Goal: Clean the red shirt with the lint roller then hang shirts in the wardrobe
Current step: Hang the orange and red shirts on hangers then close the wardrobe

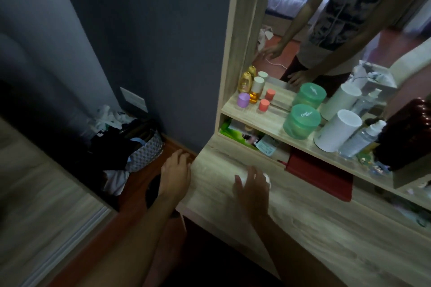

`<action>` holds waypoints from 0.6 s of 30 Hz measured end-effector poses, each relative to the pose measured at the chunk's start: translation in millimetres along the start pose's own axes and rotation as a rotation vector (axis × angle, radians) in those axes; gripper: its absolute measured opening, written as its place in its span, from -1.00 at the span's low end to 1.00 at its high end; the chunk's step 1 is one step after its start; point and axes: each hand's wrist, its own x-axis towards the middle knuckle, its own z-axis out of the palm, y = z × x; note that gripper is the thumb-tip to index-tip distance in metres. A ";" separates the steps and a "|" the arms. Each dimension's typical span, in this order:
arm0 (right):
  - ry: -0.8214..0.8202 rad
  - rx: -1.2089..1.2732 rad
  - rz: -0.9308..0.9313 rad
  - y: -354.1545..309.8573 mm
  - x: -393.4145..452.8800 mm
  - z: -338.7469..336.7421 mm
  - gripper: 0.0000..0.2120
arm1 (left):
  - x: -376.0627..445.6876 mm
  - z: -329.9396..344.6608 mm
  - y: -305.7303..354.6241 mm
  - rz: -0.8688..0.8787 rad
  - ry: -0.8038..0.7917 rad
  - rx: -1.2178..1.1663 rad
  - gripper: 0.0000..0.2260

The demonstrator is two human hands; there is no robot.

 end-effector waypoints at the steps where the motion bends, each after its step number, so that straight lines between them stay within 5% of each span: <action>1: -0.014 0.005 -0.054 -14.9 6.1 3.0 -0.55 | -0.4 -8.2 -8.5 -0.021 0.024 0.000 -0.71; 10: -0.296 0.045 -0.460 -199.4 19.6 49.2 -0.37 | -19.0 -107.9 -133.4 -0.127 0.334 0.143 -0.74; 18: -0.352 0.317 -0.772 -426.0 -14.1 45.8 -0.32 | -67.0 -270.5 -260.2 -0.259 0.583 0.246 -0.72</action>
